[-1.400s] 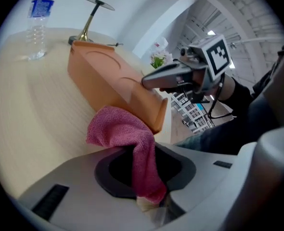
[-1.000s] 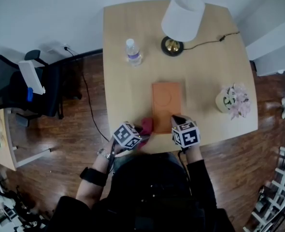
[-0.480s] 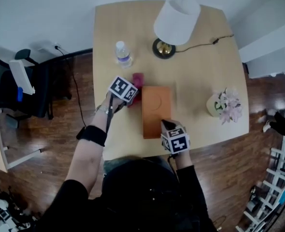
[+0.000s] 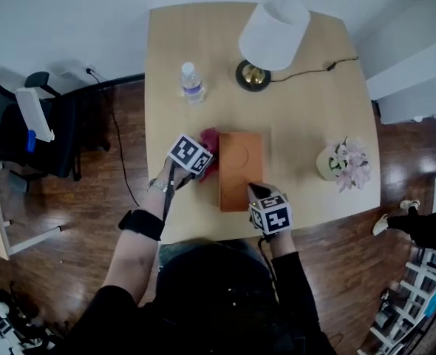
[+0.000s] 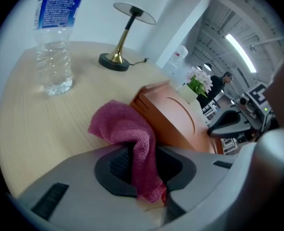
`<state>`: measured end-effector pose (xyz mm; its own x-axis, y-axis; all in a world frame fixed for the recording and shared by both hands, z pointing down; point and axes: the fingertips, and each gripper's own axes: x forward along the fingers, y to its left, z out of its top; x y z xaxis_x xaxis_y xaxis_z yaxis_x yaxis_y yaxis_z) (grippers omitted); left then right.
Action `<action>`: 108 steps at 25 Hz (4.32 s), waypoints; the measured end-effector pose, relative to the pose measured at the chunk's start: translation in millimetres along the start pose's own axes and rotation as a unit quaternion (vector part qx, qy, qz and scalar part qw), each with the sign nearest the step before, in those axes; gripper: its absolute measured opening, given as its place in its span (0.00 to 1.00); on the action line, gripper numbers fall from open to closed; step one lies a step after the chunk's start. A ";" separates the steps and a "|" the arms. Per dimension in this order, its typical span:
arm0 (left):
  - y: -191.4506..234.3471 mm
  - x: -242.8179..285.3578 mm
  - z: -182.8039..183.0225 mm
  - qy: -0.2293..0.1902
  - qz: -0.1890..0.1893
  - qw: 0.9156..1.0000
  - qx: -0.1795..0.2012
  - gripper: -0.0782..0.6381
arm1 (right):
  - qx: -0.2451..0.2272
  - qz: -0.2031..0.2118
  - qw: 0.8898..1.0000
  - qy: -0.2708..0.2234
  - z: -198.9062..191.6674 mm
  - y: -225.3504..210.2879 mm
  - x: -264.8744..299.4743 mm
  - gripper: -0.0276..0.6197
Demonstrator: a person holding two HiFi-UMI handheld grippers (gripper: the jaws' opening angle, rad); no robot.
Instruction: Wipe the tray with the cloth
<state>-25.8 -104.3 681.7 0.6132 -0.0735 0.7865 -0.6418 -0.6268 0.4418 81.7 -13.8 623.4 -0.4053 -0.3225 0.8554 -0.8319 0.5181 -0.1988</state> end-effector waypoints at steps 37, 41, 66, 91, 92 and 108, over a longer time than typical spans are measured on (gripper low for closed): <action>-103.0 -76.0 -83.2 0.012 -0.011 0.997 0.078 0.25 | 0.028 -0.055 0.998 -0.018 4.0 6.6 -4.9 0.05; -85.8 -86.0 -64.3 -0.006 0.012 0.997 0.072 0.25 | 0.035 -0.091 0.994 -0.057 7.9 19.6 -35.2 0.05; 31.5 -21.6 60.1 0.155 0.010 0.925 0.345 0.25 | 0.178 -0.115 0.977 0.026 -82.3 23.3 -22.3 0.05; -15.4 -71.7 -85.4 0.245 0.020 0.894 0.374 0.25 | 0.076 -0.165 0.983 0.038 -65.3 -68.6 -25.4 0.05; -19.3 -74.6 -95.6 0.240 0.018 0.904 0.353 0.25 | 0.073 -0.164 0.983 0.029 -57.3 -72.1 -24.3 0.05; -102.0 -53.4 -128.5 0.035 -0.005 0.998 0.058 0.25 | 0.022 -0.139 0.990 -0.010 29.3 -97.3 -4.3 0.05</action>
<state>-52.2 63.2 650.1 0.5823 -0.0153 0.8128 -0.5767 -0.7125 0.3997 153.2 -85.9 625.0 -0.1648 -0.4644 0.8701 -0.9279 0.3720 0.0228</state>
